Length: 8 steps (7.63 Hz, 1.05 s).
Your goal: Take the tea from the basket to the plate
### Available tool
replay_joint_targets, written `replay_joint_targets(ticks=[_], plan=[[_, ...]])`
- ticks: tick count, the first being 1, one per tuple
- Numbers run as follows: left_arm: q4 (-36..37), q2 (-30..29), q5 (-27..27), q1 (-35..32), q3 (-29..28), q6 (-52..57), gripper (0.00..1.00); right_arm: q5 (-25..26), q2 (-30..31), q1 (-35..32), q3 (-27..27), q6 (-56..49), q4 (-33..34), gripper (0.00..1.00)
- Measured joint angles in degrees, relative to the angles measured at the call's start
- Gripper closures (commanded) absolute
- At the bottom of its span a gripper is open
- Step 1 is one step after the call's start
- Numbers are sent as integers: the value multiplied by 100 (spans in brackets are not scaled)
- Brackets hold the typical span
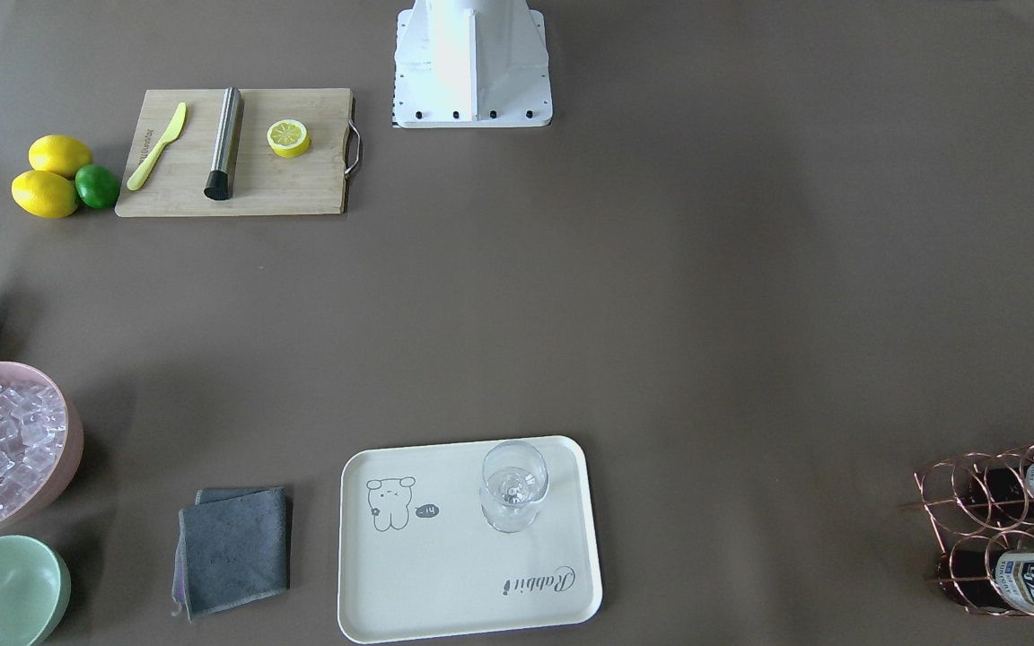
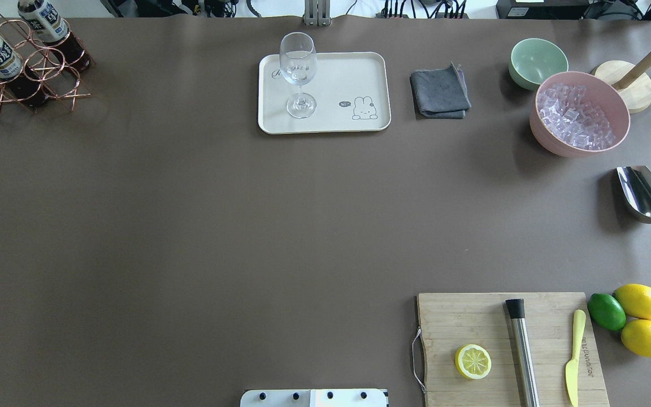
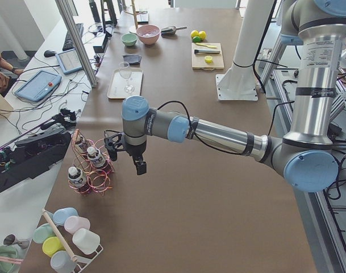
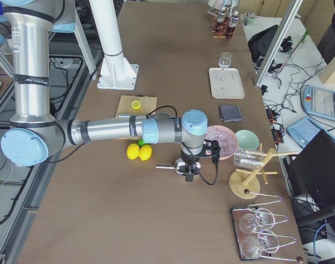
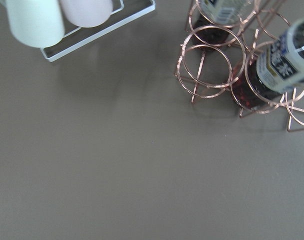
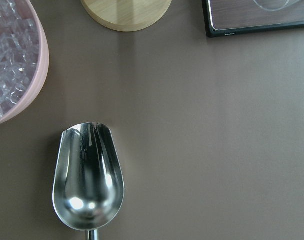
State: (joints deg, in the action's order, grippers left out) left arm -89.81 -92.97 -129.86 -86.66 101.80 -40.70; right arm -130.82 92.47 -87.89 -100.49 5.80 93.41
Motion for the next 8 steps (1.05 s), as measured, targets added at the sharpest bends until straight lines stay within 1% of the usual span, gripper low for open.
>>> replay_joint_targets(ticks=[1, 2, 3, 4, 5, 6, 7, 8], plan=[[667, -288, 21, -150, 89, -410, 1, 6, 0, 0, -3, 0, -5, 0], [1634, -883, -58, -435, -3, -659, 1, 10, 0, 0, -9, 0, -10, 0], [2550, -1571, -173, -713, -215, -854, 1, 20, 0, 0, -8, -4, -13, 0], [2988, -1951, -249, -943, -351, -1296, 1, 25, -1, 0, -8, -7, -15, 0], [3034, -2114, -283, -1062, -443, -1999, 1, 24, 0, 0, -7, -8, -15, 0], [2848, -2195, -298, -1110, -654, -2707, 1, 23, 0, 0, -6, -9, -15, 0], [2551, -2265, -314, -1132, -1002, -3214, 1, 22, 4, 0, -1, -9, -16, 0], [2199, -2451, -322, -1121, -1495, -3692, 1, 26, 6, 0, 6, -9, -15, 0]])
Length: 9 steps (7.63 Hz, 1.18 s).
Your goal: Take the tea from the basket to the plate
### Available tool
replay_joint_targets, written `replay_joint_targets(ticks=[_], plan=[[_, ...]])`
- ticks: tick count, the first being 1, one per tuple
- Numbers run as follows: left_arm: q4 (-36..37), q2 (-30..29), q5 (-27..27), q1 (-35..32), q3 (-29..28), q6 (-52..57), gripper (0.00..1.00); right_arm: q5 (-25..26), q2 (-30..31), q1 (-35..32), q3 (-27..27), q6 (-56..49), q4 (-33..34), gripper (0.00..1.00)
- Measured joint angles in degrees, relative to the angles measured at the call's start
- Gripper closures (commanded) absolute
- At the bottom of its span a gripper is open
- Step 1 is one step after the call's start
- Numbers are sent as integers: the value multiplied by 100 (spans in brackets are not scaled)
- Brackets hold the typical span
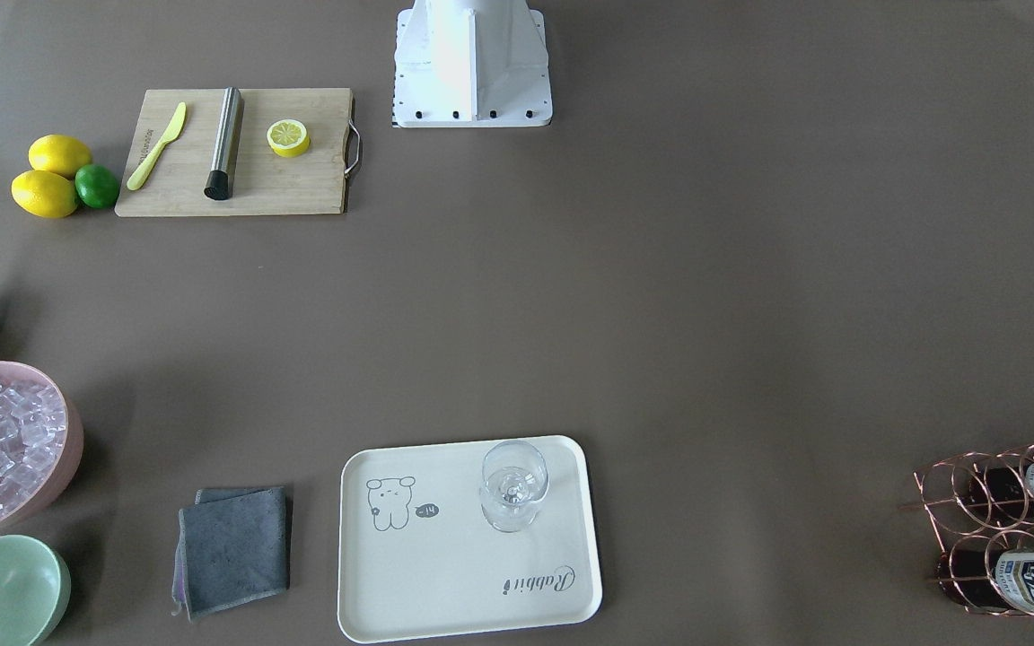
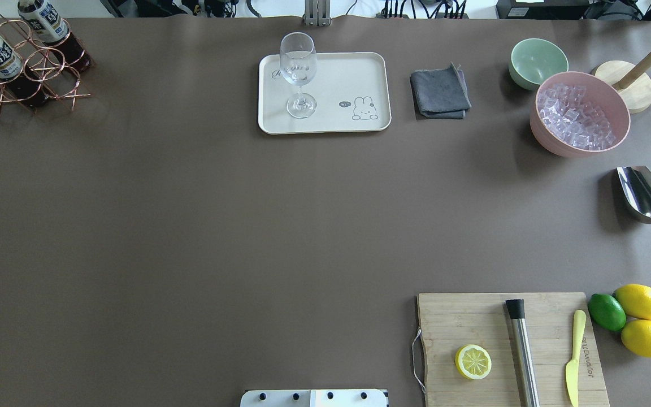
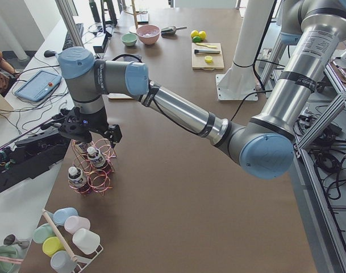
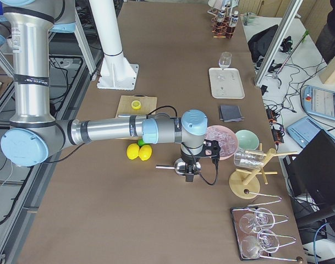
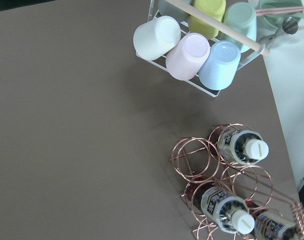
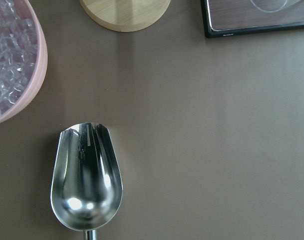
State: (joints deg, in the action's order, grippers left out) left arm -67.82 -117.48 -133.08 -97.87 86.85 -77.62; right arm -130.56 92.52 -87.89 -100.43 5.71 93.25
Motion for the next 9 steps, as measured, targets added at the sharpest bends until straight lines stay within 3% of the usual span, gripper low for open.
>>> replay_joint_targets(ticks=[2, 3, 9], plan=[[-588, -625, 16, 93, -1199, -547, 1, 0, -4, 4, 4, 0, 0, 0], [-792, -795, 24, 191, -1487, -841, 1, -3, -6, 6, 2, 0, -4, 0], [-1863, -1220, 57, 636, -2353, -2127, 2, -39, 31, -33, -47, -5, -1, 0]])
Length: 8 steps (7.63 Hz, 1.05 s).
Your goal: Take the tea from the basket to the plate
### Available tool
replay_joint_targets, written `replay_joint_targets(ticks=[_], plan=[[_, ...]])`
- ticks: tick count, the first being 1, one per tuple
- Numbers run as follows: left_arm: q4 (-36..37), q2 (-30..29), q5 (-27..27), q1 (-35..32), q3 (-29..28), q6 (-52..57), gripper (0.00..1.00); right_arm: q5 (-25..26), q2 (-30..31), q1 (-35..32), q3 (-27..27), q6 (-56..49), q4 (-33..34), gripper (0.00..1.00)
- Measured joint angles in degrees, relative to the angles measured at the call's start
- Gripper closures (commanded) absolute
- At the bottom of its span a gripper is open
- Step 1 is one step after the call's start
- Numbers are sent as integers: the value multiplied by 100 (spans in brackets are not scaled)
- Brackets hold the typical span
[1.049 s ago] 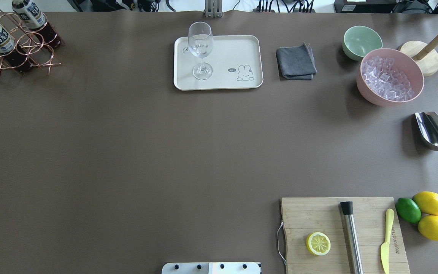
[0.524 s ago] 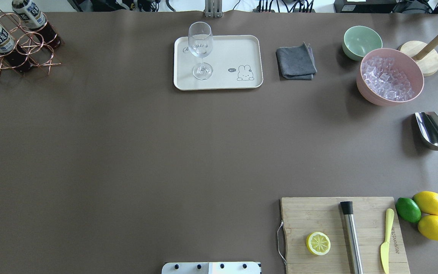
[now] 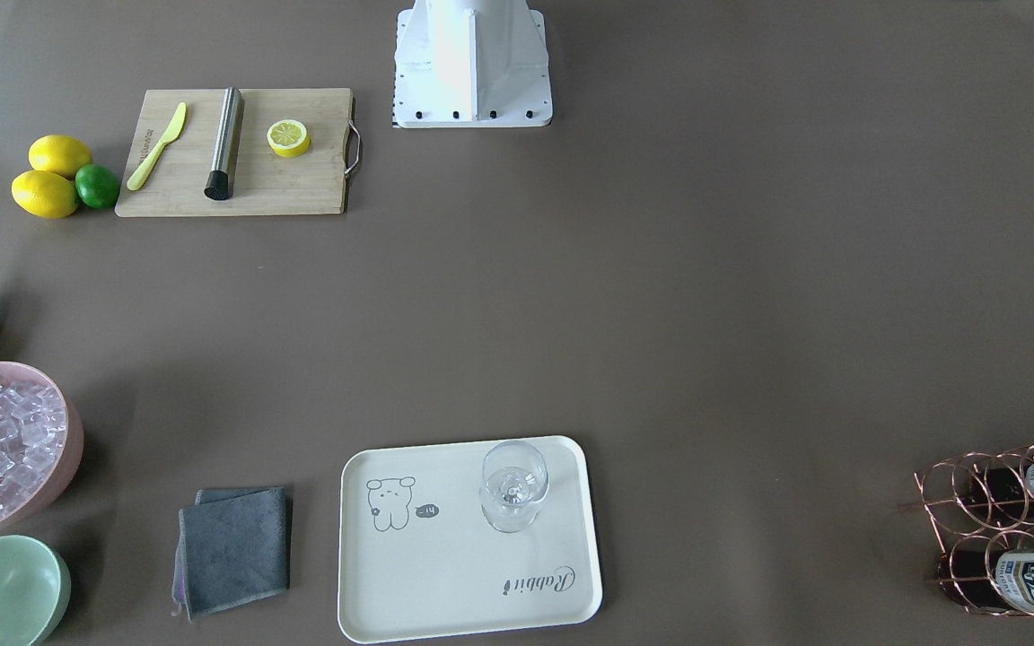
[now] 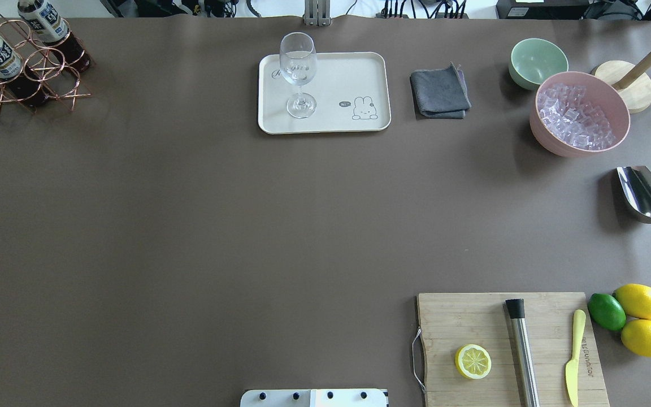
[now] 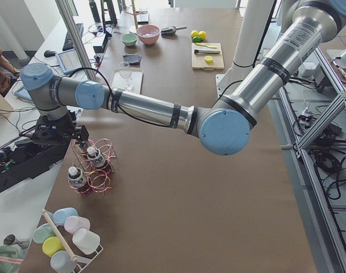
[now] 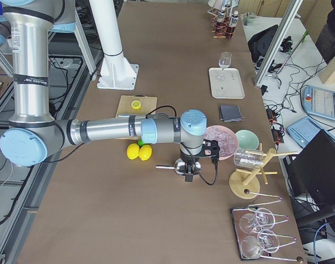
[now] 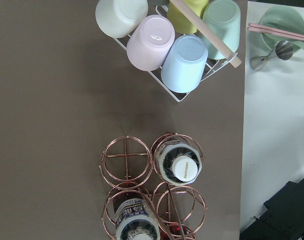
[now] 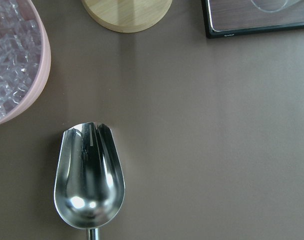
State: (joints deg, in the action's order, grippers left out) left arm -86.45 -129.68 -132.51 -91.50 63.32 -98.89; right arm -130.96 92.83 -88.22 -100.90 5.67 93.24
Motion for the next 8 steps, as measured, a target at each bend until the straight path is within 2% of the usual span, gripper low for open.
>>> replay_joint_targets(ticks=[5, 6, 7, 8], plan=[[-601, -52, 247, 428, -169, -724, 3, -23, 7, 15, -78, 5, 32, 0], [-680, -49, 254, 505, -175, -830, 11, -20, 8, 25, -63, 5, 35, 0], [-730, -39, 257, 576, -180, -897, 28, -10, 15, 33, -52, 5, 39, 0], [-774, -30, 256, 629, -172, -972, 57, 1, 47, 32, -53, 3, 37, 0]])
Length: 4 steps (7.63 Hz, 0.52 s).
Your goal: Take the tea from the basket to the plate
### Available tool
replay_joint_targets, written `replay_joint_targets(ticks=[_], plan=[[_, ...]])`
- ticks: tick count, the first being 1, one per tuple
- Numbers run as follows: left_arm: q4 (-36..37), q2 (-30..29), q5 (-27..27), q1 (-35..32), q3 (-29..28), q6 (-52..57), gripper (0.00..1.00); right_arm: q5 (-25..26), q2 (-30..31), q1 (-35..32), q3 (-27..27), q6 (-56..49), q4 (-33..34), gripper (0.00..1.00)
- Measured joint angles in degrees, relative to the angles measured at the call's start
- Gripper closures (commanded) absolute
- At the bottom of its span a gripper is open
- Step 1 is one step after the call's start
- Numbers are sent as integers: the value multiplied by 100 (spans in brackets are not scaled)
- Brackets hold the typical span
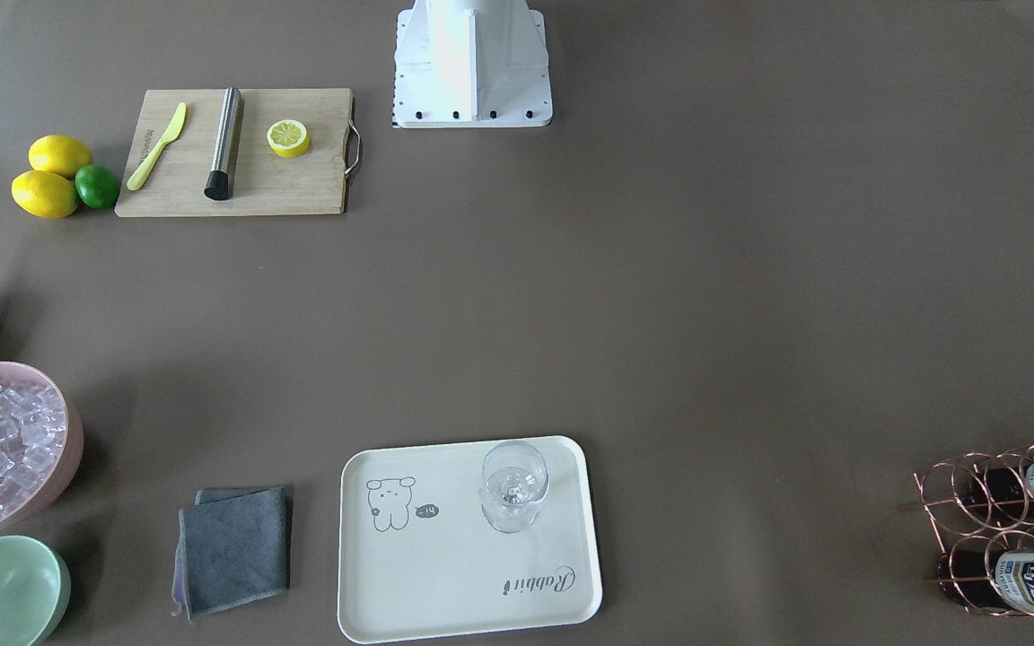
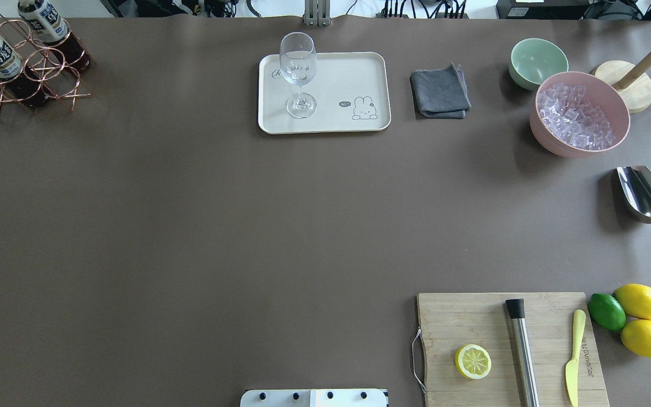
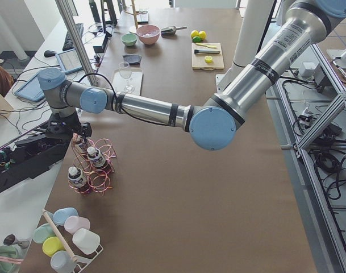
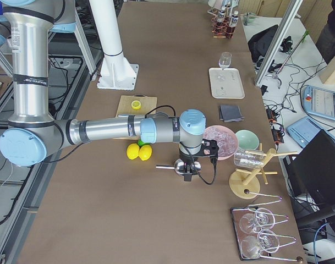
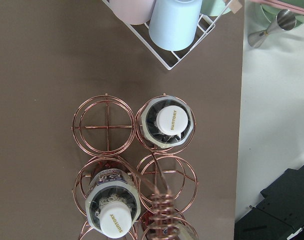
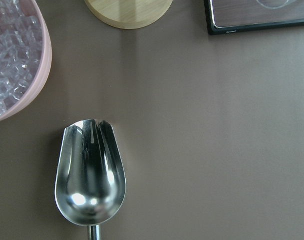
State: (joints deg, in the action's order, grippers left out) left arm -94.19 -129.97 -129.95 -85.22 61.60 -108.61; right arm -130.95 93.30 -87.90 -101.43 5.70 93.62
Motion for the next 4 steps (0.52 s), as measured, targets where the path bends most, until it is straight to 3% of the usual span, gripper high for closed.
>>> replay_joint_targets(ticks=[1, 2, 3, 4], plan=[[-25, 15, -2, 27, 7, -45, 72, 14, 81, -6, -8, -18, -10, 0], [-38, 36, -3, 34, 25, -52, 76, 22, 167, -28, -16, -36, -28, 0], [-44, 73, -4, 33, 59, -41, 100, 27, 217, -45, -16, -46, -39, 0], [-46, 115, -8, 28, 95, -27, 100, 25, 239, -71, -23, -53, -42, 0]])
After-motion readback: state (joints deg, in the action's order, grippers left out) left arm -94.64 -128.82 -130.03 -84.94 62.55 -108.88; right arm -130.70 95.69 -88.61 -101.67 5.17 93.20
